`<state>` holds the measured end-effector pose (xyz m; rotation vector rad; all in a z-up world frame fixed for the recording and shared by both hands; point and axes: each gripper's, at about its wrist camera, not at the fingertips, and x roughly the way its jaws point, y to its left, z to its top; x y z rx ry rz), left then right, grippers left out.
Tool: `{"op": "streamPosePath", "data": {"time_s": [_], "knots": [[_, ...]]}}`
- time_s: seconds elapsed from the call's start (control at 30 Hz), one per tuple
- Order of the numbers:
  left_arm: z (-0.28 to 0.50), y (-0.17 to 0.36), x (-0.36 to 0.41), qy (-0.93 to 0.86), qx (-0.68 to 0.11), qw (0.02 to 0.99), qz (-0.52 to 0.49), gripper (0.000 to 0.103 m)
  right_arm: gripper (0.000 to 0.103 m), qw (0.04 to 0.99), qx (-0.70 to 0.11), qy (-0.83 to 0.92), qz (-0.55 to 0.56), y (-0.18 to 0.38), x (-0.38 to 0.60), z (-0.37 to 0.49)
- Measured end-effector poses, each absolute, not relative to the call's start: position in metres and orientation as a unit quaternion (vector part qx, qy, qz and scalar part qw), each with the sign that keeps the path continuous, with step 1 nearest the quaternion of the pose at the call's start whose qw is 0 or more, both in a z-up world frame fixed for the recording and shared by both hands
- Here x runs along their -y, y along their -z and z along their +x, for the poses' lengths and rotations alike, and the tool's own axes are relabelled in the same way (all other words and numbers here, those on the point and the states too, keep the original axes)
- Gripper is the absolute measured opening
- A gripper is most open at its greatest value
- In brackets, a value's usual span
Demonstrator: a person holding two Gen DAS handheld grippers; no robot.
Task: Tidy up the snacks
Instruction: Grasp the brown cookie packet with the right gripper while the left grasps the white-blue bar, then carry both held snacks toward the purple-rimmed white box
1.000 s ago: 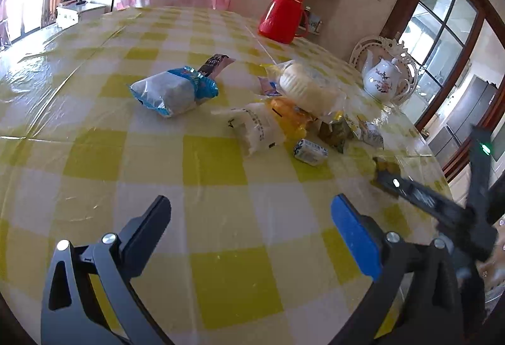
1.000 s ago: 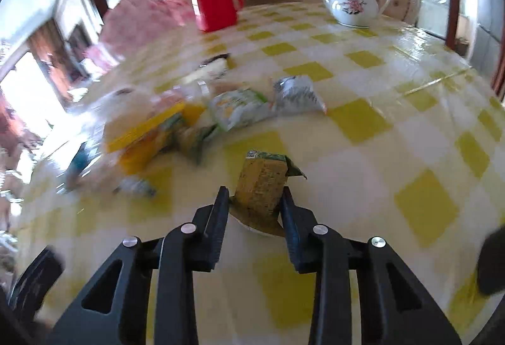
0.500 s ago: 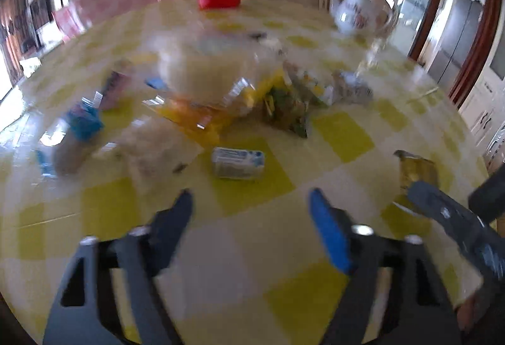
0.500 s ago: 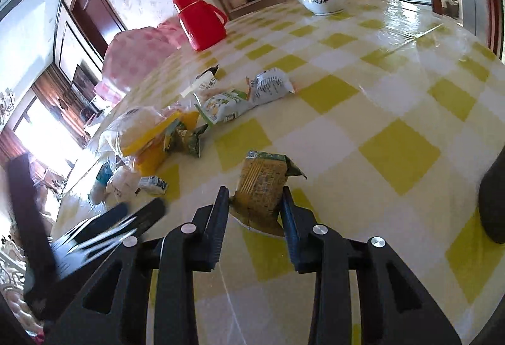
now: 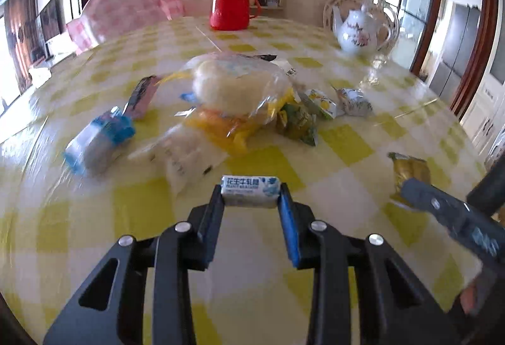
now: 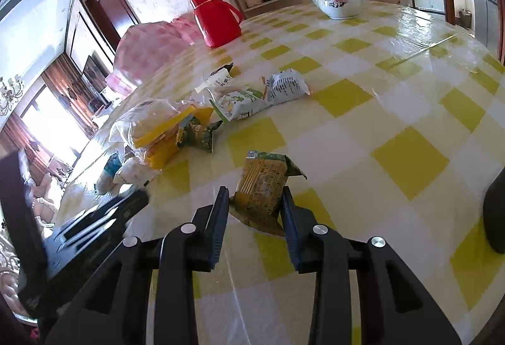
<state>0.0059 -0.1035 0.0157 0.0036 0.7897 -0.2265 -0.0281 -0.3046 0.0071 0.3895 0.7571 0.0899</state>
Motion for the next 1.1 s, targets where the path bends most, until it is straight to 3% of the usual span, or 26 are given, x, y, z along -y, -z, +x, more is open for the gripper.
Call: {"op": "streamPosePath", "data": {"time_s": [0.37,1.1], "knots": [[-0.043,-0.032,0.064,0.107,-0.352,0.928,-0.059,0.035,0.034,0.916,-0.355,-0.066,0.172,-0.012,0.294,-0.039],[-0.141,-0.036,-0.016,0.073,-0.363,0.928,-0.045,0.035,0.034,0.908,-0.357,-0.176,0.130,-0.020,0.203,-0.123]]}}
